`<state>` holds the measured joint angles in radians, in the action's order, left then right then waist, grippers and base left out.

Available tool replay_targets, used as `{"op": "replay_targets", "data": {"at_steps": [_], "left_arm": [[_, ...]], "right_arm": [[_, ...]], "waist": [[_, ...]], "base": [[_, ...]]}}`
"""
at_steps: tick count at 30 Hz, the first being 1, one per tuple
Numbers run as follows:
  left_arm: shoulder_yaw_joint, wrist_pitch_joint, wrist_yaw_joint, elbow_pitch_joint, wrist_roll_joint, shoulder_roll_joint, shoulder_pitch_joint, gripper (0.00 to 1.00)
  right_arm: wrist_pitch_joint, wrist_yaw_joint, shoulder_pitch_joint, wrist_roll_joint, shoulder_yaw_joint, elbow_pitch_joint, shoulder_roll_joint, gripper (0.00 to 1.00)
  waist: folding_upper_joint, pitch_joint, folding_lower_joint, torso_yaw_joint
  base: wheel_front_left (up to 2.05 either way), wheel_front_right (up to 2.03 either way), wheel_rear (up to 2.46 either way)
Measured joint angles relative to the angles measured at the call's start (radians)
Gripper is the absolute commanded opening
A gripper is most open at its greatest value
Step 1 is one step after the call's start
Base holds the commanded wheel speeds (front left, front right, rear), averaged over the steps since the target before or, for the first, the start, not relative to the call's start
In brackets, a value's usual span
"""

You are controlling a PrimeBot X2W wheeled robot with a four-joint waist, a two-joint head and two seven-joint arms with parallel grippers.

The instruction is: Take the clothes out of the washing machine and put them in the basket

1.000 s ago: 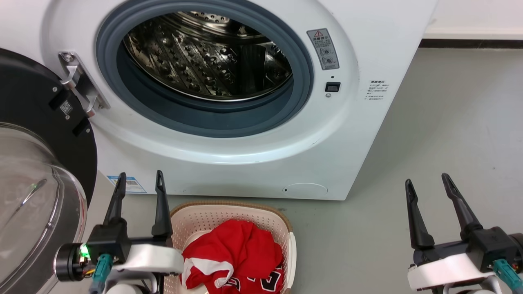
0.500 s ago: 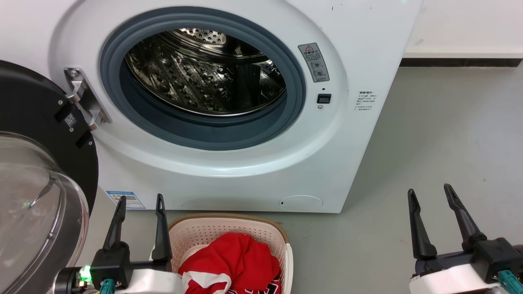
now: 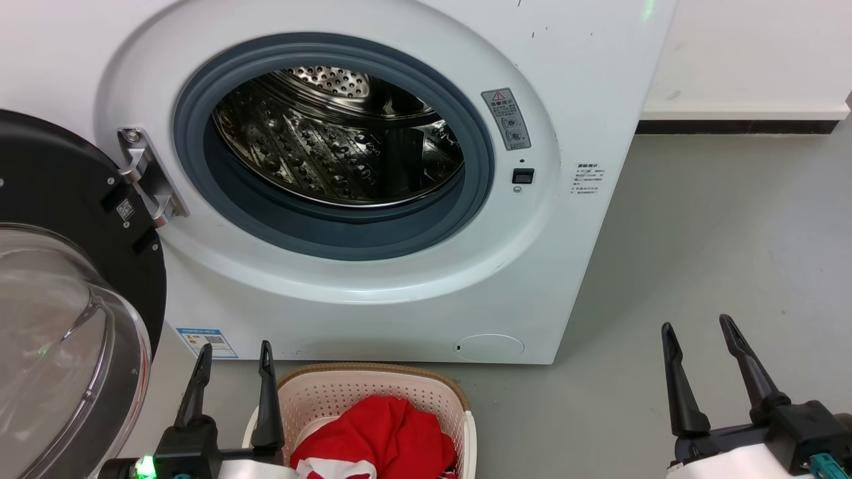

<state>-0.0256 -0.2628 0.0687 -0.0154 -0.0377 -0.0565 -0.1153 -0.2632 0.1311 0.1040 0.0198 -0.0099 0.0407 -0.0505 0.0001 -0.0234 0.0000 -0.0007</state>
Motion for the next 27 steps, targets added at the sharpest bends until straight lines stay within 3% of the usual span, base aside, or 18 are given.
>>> {"op": "replay_targets", "data": {"at_steps": [22,23,27], "left_arm": [[0.007,0.000,-0.007,0.007,0.007,0.004,0.000,1.00],[0.007,0.000,-0.007,0.009,0.007,0.004,-0.001,0.00],[0.001,0.005,-0.007,0.047,0.006,0.004,-0.009,0.00]], "right_arm": [[0.000,0.000,0.000,0.000,0.001,0.004,0.000,1.00],[0.000,0.000,0.001,0.000,0.001,0.002,0.000,0.00],[0.004,0.000,0.005,0.000,0.003,-0.036,0.000,0.00]], "waist": [[0.0000,-0.001,0.0001,-0.001],[0.0000,-0.001,0.0000,-0.001],[0.0000,-0.001,0.0000,-0.001]], "base": [[0.00,0.00,0.00],[0.00,0.00,0.00],[0.00,0.00,0.00]]}}
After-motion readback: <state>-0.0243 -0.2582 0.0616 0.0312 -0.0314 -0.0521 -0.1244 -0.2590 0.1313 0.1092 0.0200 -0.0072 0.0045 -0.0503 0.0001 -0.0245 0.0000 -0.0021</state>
